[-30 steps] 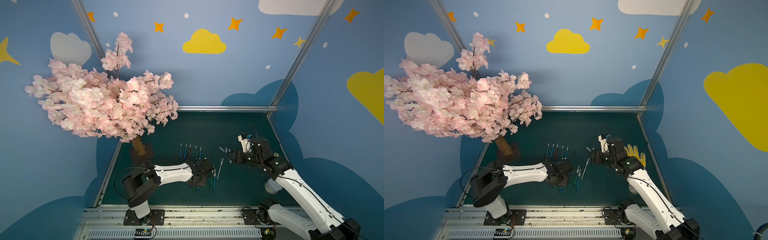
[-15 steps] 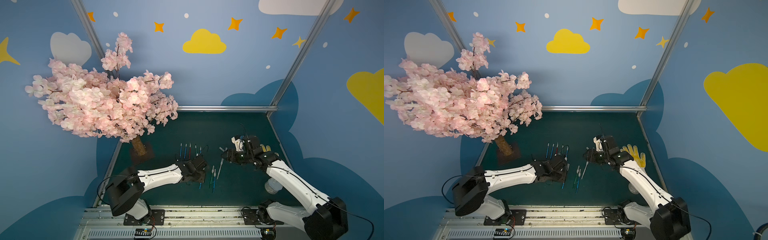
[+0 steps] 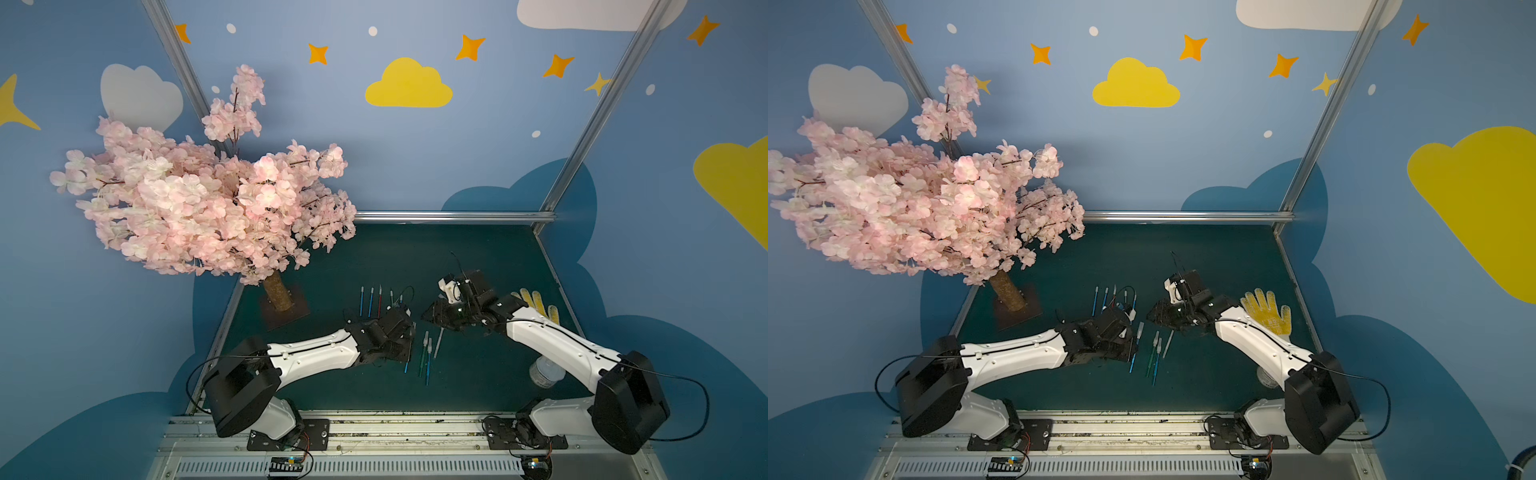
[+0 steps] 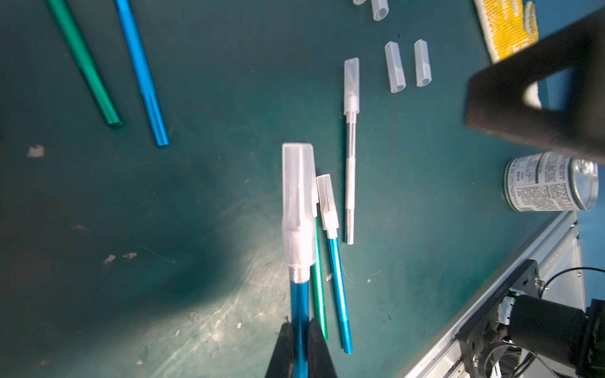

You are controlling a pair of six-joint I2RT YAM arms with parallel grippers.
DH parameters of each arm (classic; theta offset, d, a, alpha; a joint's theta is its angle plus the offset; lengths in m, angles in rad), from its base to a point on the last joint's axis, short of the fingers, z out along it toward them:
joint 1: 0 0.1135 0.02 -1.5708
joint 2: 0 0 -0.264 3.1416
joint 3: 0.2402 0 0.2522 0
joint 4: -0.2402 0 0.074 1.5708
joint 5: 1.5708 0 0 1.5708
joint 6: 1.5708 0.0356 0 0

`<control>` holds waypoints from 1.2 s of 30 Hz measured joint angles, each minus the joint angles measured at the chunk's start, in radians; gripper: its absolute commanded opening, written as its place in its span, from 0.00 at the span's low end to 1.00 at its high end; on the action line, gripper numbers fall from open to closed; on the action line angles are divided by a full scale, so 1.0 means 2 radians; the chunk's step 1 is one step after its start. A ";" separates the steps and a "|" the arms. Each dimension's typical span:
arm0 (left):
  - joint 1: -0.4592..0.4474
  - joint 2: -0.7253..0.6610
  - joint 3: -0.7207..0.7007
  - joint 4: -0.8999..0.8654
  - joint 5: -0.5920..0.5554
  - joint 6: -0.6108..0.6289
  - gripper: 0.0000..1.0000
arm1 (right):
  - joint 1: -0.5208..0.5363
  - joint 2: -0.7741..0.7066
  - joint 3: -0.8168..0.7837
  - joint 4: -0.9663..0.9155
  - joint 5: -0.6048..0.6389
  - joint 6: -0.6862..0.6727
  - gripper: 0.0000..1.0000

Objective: Remove protective caps from carving knives
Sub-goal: Pick up the carving knife from the center of the board, then remove the protective sleeve from the carving knife.

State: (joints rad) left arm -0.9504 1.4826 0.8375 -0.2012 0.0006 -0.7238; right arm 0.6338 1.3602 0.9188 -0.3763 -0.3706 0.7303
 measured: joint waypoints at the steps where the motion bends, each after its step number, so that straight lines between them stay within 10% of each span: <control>1: 0.000 -0.001 0.000 0.002 0.001 0.000 0.08 | 0.003 0.003 0.001 0.001 0.001 0.002 0.44; 36: 0.003 -0.028 -0.018 0.039 0.016 -0.009 0.08 | 0.033 0.078 0.032 0.034 0.021 0.025 0.15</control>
State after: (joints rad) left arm -0.9443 1.4258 0.8017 -0.1234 0.0326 -0.7410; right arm 0.7002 1.5169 0.9825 -0.3088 -0.3290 0.7811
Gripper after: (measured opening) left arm 0.082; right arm 0.170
